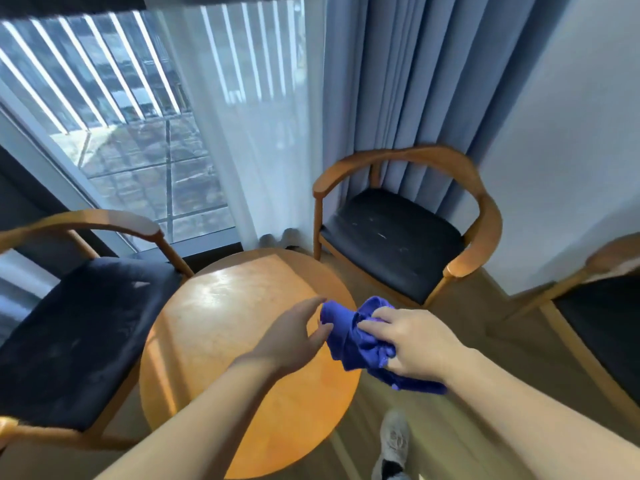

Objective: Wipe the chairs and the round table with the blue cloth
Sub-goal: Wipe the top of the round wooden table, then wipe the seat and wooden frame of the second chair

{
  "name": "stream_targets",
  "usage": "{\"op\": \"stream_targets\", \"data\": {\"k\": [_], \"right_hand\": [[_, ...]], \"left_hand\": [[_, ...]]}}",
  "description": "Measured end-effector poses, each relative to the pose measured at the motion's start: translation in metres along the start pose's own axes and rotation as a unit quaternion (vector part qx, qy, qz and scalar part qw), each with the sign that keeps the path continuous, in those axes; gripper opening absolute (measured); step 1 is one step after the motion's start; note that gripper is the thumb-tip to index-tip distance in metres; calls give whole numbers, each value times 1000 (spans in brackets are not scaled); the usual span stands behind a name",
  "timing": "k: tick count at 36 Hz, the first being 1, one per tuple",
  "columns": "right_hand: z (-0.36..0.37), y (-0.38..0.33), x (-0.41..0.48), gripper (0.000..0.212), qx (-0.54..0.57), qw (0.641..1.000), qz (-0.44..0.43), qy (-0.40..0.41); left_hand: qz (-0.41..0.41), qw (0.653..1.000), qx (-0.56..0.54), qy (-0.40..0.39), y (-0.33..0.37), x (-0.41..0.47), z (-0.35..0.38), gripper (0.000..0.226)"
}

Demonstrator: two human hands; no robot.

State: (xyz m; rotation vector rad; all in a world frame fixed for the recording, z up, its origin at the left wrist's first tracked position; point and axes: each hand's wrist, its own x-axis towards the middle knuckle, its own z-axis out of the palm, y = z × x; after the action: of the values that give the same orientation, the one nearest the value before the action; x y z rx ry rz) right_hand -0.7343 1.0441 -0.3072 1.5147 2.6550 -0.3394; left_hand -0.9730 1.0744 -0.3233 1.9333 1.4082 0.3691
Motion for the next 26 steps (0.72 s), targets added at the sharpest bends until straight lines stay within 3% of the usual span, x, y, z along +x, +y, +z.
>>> {"op": "stream_targets", "data": {"k": [5,7,13,17,20,26], "right_hand": [[-40,5,-30,47,-35,992,-89,78],[-48,17,-36,45,-50,989,-113,86],[-65,70,-59,33,-36,973,-164,159],[-82,118,-81,35,-41,948,-198,245],[-89,154,-90,41,-31,942,-219,254],[-95,218,-109,43,5,945,-241,221]], "left_hand": [[-60,980,-186,-33,56,3,-12,37],[-70,982,-174,-25,77,9,-12,34],[-108,985,-124,-53,136,36,5,56],[-112,975,-156,-111,172,58,26,45],[-114,967,-177,-145,198,75,43,36],[-71,988,-130,-42,239,108,60,20]]}}
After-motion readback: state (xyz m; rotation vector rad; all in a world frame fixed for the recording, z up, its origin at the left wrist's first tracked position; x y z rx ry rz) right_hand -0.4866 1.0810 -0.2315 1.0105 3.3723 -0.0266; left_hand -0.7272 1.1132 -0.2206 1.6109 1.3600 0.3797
